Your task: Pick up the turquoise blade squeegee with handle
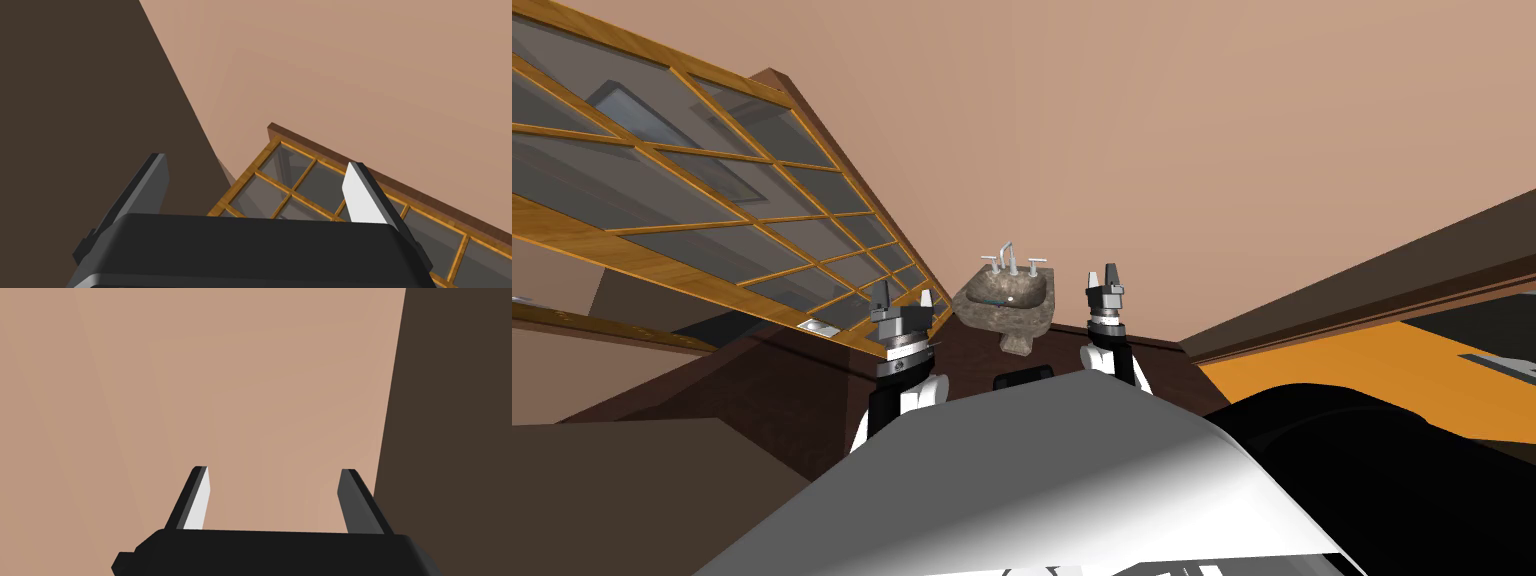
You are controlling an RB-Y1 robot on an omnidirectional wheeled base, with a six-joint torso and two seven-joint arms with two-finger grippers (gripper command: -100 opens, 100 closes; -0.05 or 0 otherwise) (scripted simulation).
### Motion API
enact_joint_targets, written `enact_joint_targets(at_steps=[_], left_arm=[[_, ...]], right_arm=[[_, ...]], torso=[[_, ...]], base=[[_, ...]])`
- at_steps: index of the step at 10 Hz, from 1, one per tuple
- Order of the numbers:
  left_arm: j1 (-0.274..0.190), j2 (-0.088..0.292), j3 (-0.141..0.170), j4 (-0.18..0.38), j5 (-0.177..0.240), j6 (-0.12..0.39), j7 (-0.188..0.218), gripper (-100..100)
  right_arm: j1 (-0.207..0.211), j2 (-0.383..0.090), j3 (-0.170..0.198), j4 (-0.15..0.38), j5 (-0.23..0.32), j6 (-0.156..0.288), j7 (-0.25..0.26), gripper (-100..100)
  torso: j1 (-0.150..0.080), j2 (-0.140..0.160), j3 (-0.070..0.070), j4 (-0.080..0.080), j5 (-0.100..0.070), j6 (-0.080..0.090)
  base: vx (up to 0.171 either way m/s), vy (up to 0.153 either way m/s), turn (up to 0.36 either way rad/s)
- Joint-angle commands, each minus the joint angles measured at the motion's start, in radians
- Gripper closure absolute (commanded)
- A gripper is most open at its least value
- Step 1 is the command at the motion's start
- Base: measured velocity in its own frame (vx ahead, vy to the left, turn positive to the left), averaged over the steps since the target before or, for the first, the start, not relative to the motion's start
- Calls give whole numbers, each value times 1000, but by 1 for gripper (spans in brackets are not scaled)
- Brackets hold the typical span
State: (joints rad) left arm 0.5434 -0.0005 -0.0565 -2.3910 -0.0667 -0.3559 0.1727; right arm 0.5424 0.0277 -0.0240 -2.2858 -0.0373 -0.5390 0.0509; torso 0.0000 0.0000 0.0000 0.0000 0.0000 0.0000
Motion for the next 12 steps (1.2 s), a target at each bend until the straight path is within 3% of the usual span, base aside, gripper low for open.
enact_joint_targets(at_steps=[1,6,7,12], left_arm=[[-1,29,-3,2,-2,16,2,-100],[-2,126,-26,12,-17,132,19,-100],[-2,126,-26,12,-17,140,19,-100],[2,170,-54,25,-40,283,44,-100]], right_arm=[[0,0,0,0,0,0,0,0],[0,0,0,0,0,0,0,0],[0,0,0,0,0,0,0,0],[0,0,0,0,0,0,0,0]], torso=[[0,0,0,0,0,0],[3,0,0,0,1,0],[3,0,0,0,1,0],[3,0,0,0,1,0]], base=[[1,8,-13],[4,31,-25],[3,38,-8],[1,43,-22]])
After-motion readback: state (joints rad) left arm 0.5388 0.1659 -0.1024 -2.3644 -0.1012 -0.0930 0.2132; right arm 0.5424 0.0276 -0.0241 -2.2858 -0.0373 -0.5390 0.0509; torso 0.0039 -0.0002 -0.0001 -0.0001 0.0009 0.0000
